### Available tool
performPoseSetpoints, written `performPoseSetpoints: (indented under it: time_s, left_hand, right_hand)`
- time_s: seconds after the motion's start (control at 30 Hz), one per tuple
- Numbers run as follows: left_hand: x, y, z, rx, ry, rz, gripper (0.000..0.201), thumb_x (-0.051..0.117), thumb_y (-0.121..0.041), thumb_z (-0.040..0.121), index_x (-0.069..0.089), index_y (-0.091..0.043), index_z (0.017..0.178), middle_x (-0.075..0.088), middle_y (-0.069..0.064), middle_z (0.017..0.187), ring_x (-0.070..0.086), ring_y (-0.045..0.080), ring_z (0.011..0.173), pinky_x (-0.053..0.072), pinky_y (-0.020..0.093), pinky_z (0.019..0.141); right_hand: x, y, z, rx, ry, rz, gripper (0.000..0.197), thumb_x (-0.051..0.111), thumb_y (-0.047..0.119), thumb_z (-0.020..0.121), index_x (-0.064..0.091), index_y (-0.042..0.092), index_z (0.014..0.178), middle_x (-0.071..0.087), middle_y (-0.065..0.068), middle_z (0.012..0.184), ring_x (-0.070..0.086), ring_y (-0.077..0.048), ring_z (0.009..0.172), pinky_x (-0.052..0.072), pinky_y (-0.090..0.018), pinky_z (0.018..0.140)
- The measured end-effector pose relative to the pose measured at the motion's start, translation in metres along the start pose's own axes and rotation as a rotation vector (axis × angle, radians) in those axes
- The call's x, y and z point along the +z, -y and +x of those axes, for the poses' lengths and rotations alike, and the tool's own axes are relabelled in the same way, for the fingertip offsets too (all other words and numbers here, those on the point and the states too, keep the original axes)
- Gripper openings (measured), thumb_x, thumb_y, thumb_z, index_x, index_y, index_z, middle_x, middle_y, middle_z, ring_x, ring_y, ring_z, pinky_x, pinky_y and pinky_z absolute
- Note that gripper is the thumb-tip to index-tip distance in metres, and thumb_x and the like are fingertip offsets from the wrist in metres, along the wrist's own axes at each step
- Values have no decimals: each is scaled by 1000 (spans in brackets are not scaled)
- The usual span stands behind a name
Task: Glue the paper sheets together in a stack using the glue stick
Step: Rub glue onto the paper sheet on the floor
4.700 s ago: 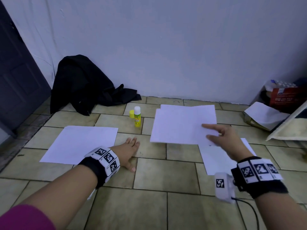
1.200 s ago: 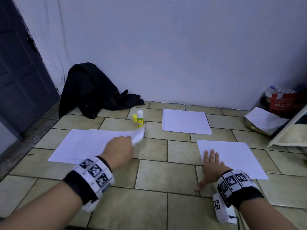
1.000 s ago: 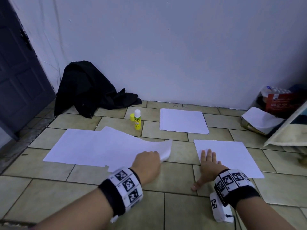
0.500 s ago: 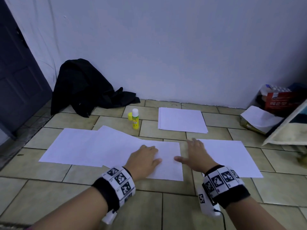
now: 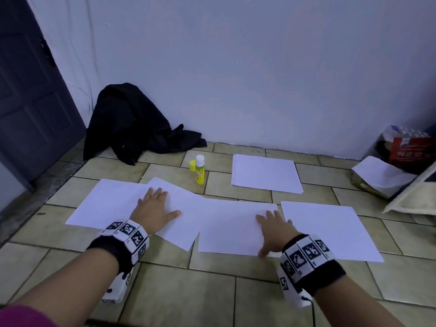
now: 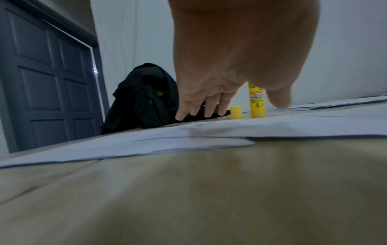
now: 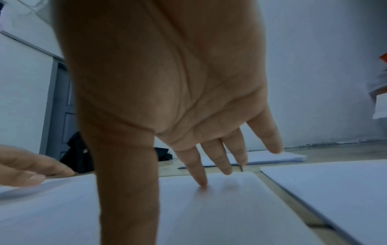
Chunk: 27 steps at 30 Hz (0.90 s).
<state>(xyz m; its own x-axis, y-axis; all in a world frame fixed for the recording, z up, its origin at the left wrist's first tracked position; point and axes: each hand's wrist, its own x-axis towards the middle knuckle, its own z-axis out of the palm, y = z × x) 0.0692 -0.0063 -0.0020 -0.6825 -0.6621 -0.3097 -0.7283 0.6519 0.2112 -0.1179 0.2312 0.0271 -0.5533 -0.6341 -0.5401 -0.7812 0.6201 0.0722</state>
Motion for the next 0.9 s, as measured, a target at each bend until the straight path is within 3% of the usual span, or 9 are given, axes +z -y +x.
performPoseSetpoints:
  time_s: [0.13,0.2,0.33,0.47,0.57,0.67,0.77,0.9]
  left_hand:
    - [0,7,2,-26,96,52,117,54,-77,74,-6,-16,154,-11,2,161,-14,26,147,1,50,118]
    - [1,8,3,-31,141,85,124,58,-78,70,-8,-14,153,-12,3,161,-12,29,148,3,51,118]
    - [1,6,1,-36,157,121,117,55,-75,75,-5,-12,153,-9,6,161,-6,32,148,9,50,118]
    - [-2,3,0,-21,117,186,94,45,-66,88,5,-12,153,3,7,161,6,31,147,15,48,117]
    - [1,3,-1,-9,85,176,92,42,-62,92,2,-7,153,-6,10,161,-8,27,148,7,47,119]
    - [10,0,-3,68,113,92,104,46,-67,87,-9,-6,152,-20,9,159,-20,20,146,-3,43,120]
    - [15,-3,-3,102,195,117,112,48,-70,84,-13,-5,151,-20,10,159,-17,21,147,-2,41,120]
    - [11,-4,-3,101,206,147,96,42,-60,93,-11,-4,151,-17,11,159,-14,22,148,0,41,119]
  right_hand:
    - [-8,19,1,-16,-31,85,104,71,45,80,5,9,152,-6,-12,160,-8,-32,147,8,-55,116]
    - [-11,33,3,-73,-51,127,103,69,49,81,6,11,152,-5,-11,160,-8,-30,147,8,-55,116]
    - [-10,52,7,-125,-39,159,99,67,52,81,10,13,152,-1,-10,160,-5,-29,148,10,-54,116]
    - [-3,56,11,-139,-16,159,96,67,52,80,15,12,150,3,-8,160,-1,-28,147,14,-54,115]
    - [1,55,13,-139,-12,165,100,68,52,79,11,14,151,0,-7,160,0,-28,147,16,-54,115]
    - [1,54,12,-142,-9,176,102,68,52,80,6,15,152,-4,-7,160,-1,-27,147,16,-53,116]
    - [1,54,10,-144,-10,184,102,68,51,81,5,15,152,-3,-6,160,0,-25,147,17,-52,116]
    - [2,54,11,-148,-13,184,101,68,50,81,5,16,152,-3,-6,160,2,-25,147,18,-52,116]
